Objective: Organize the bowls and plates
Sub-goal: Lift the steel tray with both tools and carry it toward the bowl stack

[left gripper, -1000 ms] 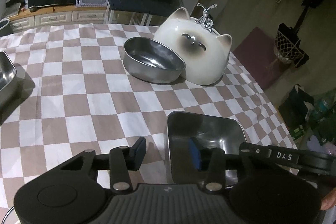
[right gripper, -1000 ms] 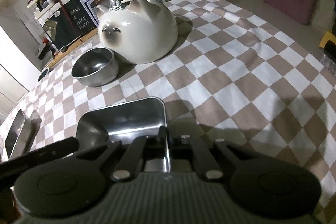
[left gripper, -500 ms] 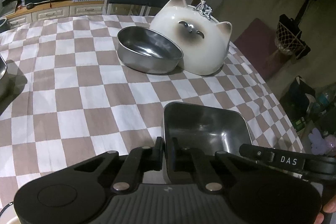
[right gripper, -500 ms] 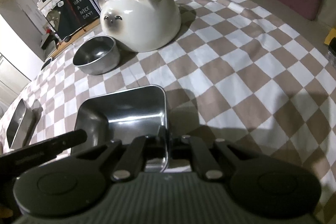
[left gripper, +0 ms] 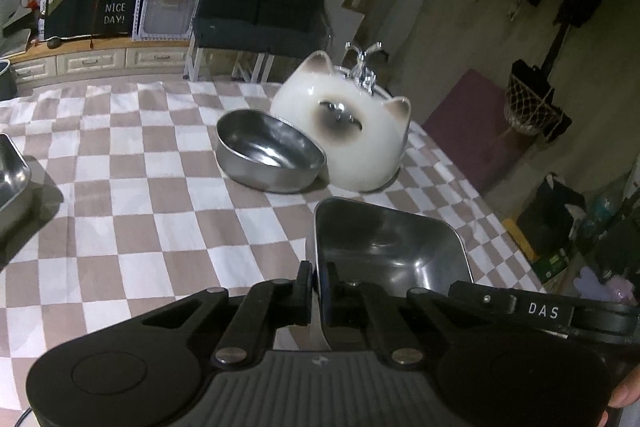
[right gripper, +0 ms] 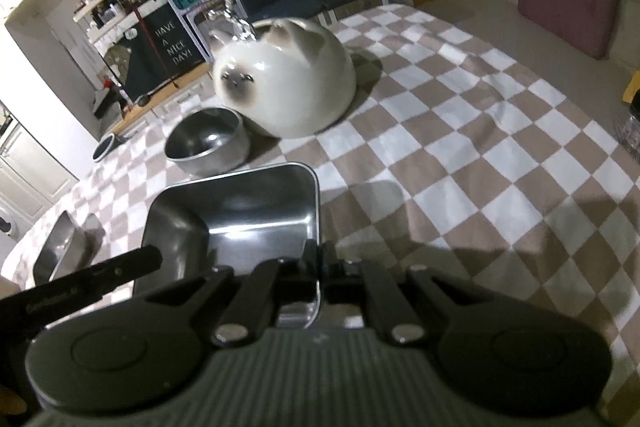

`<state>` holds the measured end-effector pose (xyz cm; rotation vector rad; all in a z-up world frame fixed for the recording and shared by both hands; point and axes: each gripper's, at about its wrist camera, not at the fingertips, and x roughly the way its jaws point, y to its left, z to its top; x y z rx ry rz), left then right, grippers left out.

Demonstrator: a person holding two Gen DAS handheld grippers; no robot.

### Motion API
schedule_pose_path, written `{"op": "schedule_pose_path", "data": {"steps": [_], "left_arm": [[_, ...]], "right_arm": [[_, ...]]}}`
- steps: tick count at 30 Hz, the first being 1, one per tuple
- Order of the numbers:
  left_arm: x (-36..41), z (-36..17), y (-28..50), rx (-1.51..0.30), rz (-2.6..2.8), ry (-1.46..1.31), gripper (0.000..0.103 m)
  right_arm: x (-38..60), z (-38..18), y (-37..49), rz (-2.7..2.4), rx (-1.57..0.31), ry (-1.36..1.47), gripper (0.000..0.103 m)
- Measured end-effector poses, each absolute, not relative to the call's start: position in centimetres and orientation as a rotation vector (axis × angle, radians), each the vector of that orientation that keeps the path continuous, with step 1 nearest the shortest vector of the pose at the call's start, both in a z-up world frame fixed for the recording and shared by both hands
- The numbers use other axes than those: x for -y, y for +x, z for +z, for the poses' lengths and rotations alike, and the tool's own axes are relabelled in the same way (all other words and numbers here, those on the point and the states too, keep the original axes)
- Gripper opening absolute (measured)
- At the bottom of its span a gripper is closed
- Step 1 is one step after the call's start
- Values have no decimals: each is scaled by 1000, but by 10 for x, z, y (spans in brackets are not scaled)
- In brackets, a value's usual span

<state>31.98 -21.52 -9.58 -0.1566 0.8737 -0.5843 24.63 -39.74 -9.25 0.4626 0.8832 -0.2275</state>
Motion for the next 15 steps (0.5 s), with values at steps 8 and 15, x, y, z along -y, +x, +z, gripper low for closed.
{"op": "schedule_pose_path", "data": {"steps": [8,15], "left_arm": [[186,-69,305,-820,-565,-180,5],[148,-48,291,-782,-525,-183,5]], "right_arm": [[383,-70,237,-187,-813,468,3],[354,-52,240,-118,-779,456,4]]}}
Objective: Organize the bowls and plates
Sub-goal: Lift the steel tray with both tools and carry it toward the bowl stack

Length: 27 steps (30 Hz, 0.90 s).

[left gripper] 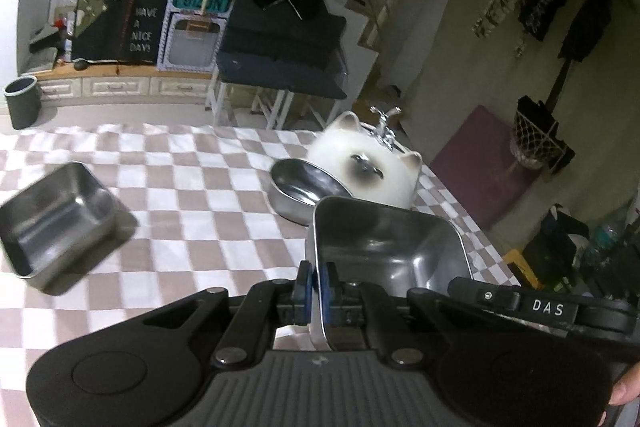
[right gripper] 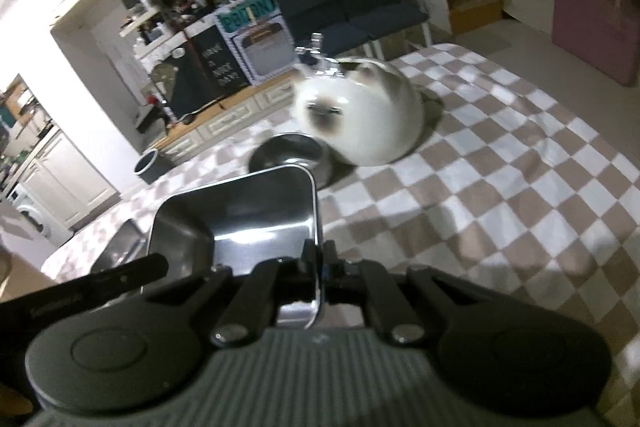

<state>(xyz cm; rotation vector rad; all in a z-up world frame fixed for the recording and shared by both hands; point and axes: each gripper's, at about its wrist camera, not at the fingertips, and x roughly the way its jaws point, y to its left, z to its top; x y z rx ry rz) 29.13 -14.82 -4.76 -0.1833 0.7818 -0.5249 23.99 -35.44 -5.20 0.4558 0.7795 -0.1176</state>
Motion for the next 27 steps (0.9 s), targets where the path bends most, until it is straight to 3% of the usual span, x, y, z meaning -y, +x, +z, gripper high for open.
{"op": "schedule_pose_path", "data": {"steps": [11,27], "left_arm": [[57,-19,257,-741,-409,-157,5],[-83,-31,211,-806,-200,-187,5]], "right_arm": [[285,-33,253,28,-782,423,4],[159,-47,255,262,-903,286,5]]}}
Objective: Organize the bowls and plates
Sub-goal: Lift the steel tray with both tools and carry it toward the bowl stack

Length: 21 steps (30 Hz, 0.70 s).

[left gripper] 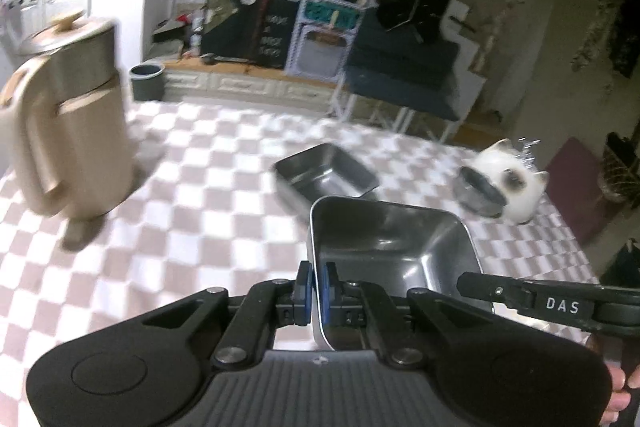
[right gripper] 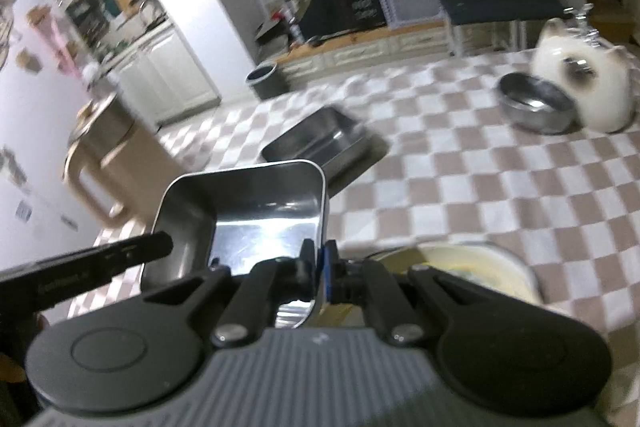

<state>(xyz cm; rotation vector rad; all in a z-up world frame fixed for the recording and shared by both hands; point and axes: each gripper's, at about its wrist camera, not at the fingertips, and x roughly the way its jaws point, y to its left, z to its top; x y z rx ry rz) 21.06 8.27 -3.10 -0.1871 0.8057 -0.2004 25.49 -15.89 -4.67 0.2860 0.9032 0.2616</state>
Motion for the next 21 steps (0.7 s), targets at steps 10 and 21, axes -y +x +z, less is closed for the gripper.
{"op": "schedule_pose_path", "data": {"steps": [10,21], "left_arm": [[-144,-58,191,-923,-95,-167,5],[-173,-88,194,-1037,-68,-136,5]], "right_arm": [[87,-75,263,356,-1032,199,6],[28,-109,264,373,-1114,65,6]]}}
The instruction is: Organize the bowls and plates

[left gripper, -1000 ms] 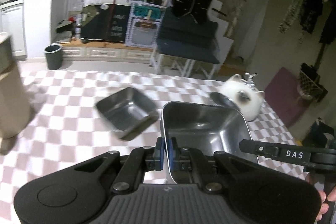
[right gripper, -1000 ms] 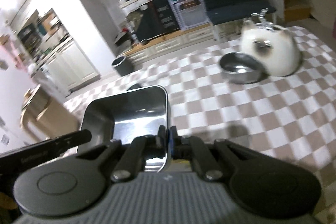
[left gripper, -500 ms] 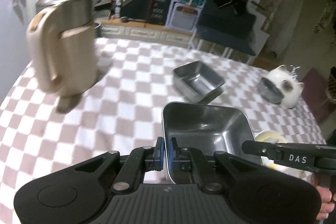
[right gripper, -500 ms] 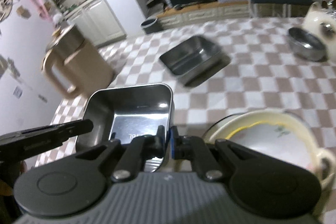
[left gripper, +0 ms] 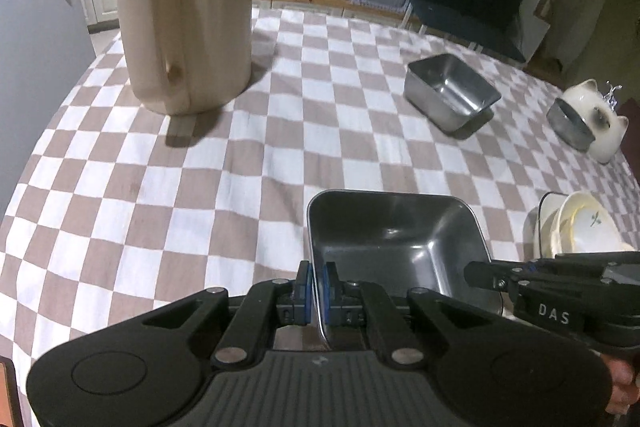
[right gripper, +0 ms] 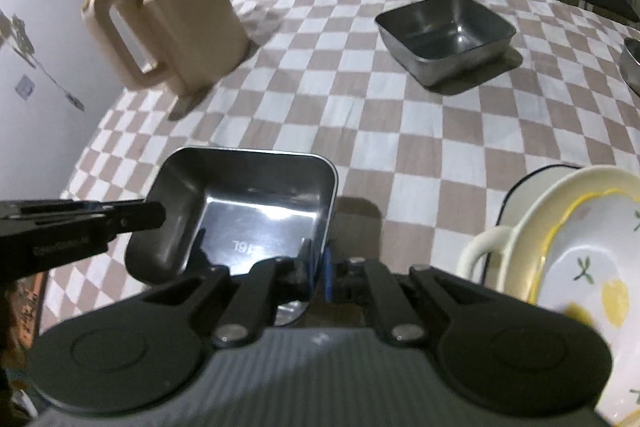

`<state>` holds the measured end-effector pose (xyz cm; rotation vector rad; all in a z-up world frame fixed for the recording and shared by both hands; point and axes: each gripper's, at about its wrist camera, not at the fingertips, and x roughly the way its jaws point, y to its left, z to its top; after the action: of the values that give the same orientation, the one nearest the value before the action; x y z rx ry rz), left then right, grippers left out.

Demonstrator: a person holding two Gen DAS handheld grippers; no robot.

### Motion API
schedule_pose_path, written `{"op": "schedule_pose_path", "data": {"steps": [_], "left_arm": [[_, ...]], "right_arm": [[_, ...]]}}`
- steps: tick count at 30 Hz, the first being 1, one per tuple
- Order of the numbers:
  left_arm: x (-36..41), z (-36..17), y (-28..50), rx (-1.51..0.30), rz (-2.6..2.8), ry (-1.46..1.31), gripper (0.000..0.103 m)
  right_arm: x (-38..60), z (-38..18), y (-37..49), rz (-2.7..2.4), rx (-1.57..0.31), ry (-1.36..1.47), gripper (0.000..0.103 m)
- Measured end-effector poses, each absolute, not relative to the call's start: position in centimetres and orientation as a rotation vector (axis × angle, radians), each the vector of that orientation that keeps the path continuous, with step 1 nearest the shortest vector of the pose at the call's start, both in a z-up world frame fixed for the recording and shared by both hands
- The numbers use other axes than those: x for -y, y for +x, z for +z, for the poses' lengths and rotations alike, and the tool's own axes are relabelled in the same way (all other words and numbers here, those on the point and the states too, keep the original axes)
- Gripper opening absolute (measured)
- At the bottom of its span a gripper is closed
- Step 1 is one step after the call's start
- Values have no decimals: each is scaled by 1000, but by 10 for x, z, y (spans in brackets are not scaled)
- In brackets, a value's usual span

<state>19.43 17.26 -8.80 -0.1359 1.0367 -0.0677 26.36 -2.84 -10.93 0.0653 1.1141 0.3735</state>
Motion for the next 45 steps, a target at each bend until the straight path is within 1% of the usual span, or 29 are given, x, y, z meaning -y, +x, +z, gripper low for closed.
{"op": "schedule_pose_path", "data": {"steps": [9,16,17,18,20,21,22,23,24,25,26,27,29,32,33,35,36,38,39,41,45], "left_arm": [[-179,-105,200,-1081,-64,-120,5],[-181,-107,202,-1087,-76,-132,6],[-181,-107,202,-1090,-75,-132,11],[-182,-107,203,-1095,-71,-133,12],[-183,-106,203,-1099,-46,-132,26],[-184,-106,204,-1098,-38,-133,30],[-186,-104,204,-1094,-28,-141,39],[-187,-102,204,-1088,-21,-152,48],[-189,-100,204,-1079,-19,-163,51],[-190,-97,203,-1068,-18,-173,56],[-191,-94,203,-1056,-19,-184,61],[-191,-90,204,-1044,-19,-193,64],[-189,-82,206,-1018,-20,-216,72],[-184,-71,211,-978,-21,-251,76],[-181,-68,214,-965,-22,-262,77],[-175,-63,219,-938,-23,-286,85],[-171,-61,222,-925,-22,-299,87],[-163,-58,228,-906,-20,-321,93],[-158,-58,232,-897,-20,-333,95],[-148,-57,239,-874,-19,-361,102],[-122,-61,255,-855,-25,-370,103]], "right_arm": [[17,-122,264,365,-1140,45,6],[13,-123,266,376,-1130,23,7],[12,-123,265,378,-1127,12,8],[11,-122,264,380,-1125,-1,9],[10,-120,263,397,-1124,-25,12],[9,-118,263,403,-1119,-33,12],[10,-117,264,411,-1110,-37,18],[11,-114,264,416,-1100,-38,26],[13,-111,265,419,-1090,-37,31],[16,-108,265,421,-1081,-33,39],[18,-104,266,423,-1071,-28,45],[21,-100,267,425,-1059,-23,47],[27,-91,269,435,-1026,-11,59],[39,-74,272,454,-949,9,70],[43,-70,274,457,-922,12,71],[54,-60,279,444,-862,9,79],[60,-56,282,430,-835,9,82],[72,-51,288,401,-796,21,91],[79,-48,292,388,-782,32,93],[95,-43,300,365,-754,52,101],[118,-40,314,314,-713,46,102]]}}
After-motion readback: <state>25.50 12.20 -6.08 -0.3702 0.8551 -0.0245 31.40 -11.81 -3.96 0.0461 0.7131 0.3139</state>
